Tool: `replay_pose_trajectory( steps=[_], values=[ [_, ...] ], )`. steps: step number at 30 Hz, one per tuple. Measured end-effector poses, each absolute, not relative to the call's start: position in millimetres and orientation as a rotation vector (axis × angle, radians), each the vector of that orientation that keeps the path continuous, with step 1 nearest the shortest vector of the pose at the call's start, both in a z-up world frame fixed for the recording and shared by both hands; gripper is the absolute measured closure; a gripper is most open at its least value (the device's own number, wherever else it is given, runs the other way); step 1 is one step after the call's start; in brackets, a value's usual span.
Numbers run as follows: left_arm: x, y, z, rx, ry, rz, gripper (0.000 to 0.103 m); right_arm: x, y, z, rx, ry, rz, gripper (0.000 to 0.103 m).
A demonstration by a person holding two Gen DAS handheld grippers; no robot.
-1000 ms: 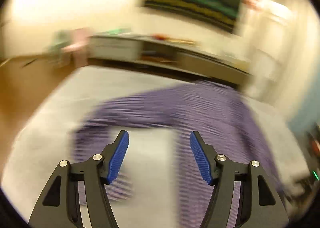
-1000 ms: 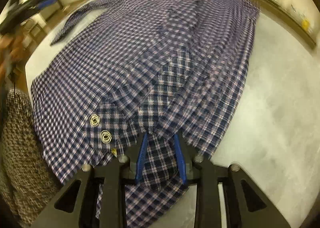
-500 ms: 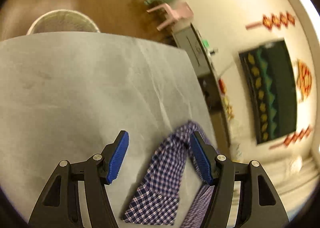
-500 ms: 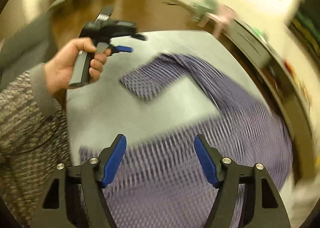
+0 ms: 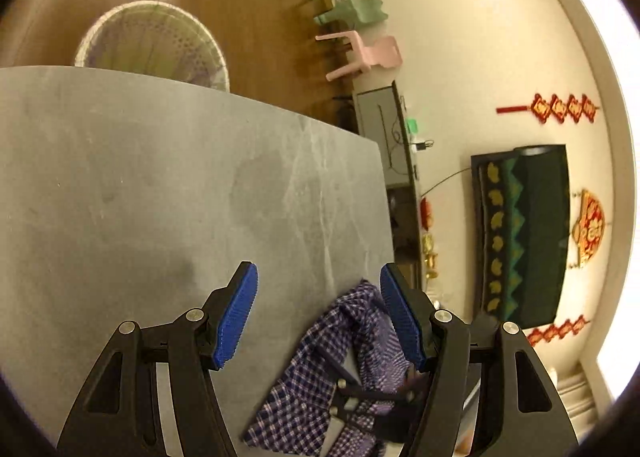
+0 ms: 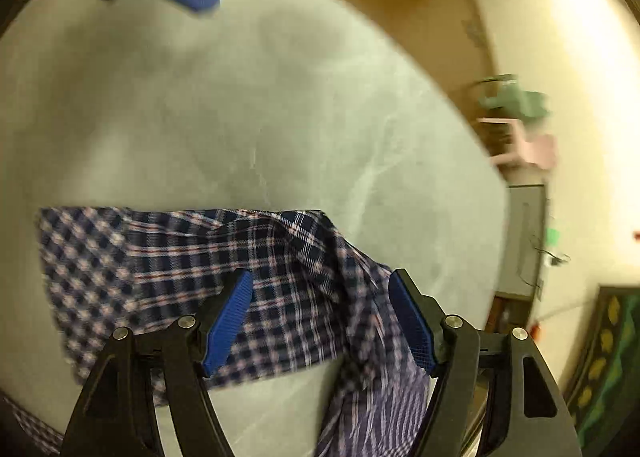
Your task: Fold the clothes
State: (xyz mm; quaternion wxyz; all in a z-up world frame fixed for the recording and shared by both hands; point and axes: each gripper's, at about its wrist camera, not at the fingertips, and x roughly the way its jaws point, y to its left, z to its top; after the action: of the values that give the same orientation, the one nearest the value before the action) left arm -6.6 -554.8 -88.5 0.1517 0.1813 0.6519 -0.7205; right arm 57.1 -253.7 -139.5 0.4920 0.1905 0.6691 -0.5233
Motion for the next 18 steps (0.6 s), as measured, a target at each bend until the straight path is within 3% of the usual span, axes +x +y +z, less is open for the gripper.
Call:
replay_pose_trajectory(
  steps=[2, 3, 4, 6, 9, 12, 15, 17, 18],
  values=[
    [0.9, -554.7, -87.8, 0.512, 1.885, -2.074, 0.036, 43.0, -266.2, -132.7, 0.581, 1.565, -1.254, 0.039],
    [4.5, -554.6, -87.5, 0.508, 1.892, -2.078, 0.036, 38.7, -269.3, -131.2, 0.637, 1.551, -1.240, 0.072],
    [3.7, -553.6, -86.8, 0.507, 1.897, -2.081, 0.036, 36.1, -271.2, -130.3, 0.666, 1.547, -1.229, 0.090],
    [3.5, -551.2, -86.1, 0.505, 1.908, -2.089, 0.036, 35.5, -270.1, -126.7, 0.678, 1.549, -1.219, 0.096],
    [4.5, -548.1, -83.3, 0.491, 1.909, -2.096, 0.036, 32.9, -265.2, -96.9, 0.643, 1.461, -1.308, 0.099],
    [13.3, -546.6, -76.5, 0.438, 1.869, -2.093, 0.036, 23.8, -252.4, -35.4, 0.572, 1.237, -1.544, 0.100],
    [15.9, -545.0, -71.2, 0.412, 1.827, -2.095, 0.036, 33.4, -225.9, -35.1, 0.633, 1.114, -1.616, 0.099],
    [12.4, -541.0, -70.7, 0.426, 1.820, -2.100, 0.036, 39.8, -208.3, -35.0, 0.672, 1.030, -1.661, 0.094],
    [9.1, -537.8, -71.6, 0.442, 1.825, -2.103, 0.036, 43.0, -199.5, -34.9, 0.692, 0.987, -1.683, 0.086]
  ],
)
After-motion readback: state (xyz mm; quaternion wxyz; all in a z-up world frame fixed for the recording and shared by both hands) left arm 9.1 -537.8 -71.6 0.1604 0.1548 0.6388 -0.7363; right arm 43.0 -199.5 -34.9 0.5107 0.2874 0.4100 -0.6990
